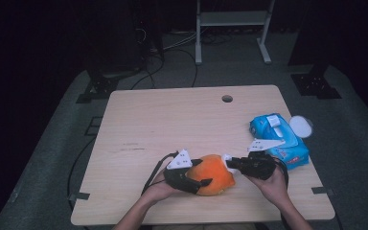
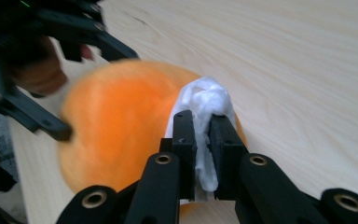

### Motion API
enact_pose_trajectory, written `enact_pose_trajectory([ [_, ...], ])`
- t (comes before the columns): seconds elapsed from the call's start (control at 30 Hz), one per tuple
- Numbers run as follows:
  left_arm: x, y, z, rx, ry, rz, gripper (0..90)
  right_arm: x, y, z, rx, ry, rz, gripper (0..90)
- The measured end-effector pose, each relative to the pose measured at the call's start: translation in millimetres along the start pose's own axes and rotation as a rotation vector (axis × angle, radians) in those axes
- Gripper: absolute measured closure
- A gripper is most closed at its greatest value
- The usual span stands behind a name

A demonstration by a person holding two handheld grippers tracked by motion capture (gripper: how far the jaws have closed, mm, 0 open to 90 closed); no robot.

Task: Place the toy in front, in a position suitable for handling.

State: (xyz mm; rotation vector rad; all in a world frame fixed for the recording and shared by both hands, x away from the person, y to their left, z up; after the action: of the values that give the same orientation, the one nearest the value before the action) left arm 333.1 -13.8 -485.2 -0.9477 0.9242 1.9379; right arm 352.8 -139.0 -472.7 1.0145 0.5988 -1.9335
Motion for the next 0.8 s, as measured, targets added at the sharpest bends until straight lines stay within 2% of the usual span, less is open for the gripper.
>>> enact_pose_trajectory([
  [0.13,-0.1,3.9,-3.0,-0.015,0.001,-0.025,24.6,-13.4,-9.7,2.5,-0.011,0.028,0.042,81.2],
  [0.17,-0.3,3.5,-3.0,-0.029,0.002,-0.038,24.6,-17.0,-13.3,3.0,-0.005,0.025,0.071,81.2],
  [0.2,-0.3,3.0,-2.8,-0.03,0.003,-0.04,24.6,-16.2,-13.0,2.8,-0.003,0.022,0.072,81.2],
  [0.3,-0.8,1.0,-1.8,-0.029,0.011,-0.029,24.7,-6.7,-4.6,2.5,-0.001,0.002,0.036,81.2],
  [0.43,-0.8,-0.3,-1.4,-0.024,0.012,-0.022,24.6,12.0,6.5,2.4,-0.003,-0.051,-0.014,81.1],
  [0.5,-1.5,-0.1,-2.3,-0.03,0.012,-0.022,24.2,11.9,5.5,2.8,-0.013,-0.042,-0.025,81.2],
  [0.63,-3.0,2.5,-4.4,-0.049,0.006,-0.023,23.3,0.9,-1.9,2.8,-0.015,-0.014,0.003,81.2],
  [0.67,-3.3,6.1,-5.4,-0.057,0.002,-0.043,23.3,-3.7,-5.5,2.6,-0.014,-0.007,0.017,81.2],
  [0.7,-4.0,10.5,-6.7,-0.055,0.002,-0.059,23.0,-16.3,-16.5,3.4,-0.025,0.023,0.05,81.2],
  [0.8,-5.4,16.6,-9.6,-0.049,0.004,-0.085,21.6,-24.0,-25.5,3.1,-0.037,0.035,0.082,81.2],
])
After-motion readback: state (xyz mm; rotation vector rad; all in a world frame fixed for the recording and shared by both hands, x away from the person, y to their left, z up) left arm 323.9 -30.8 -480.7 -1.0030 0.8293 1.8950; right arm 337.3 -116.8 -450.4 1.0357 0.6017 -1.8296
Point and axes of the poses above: each handheld gripper's, and its own axes: z roughly backward along the jaws, x roughly out of its underside, y roughly to its right, the point moved 10 cm from there along -z, roughly forward along the jaws, and after that the axes turned 13 degrees about z, right-handed, at the moved point
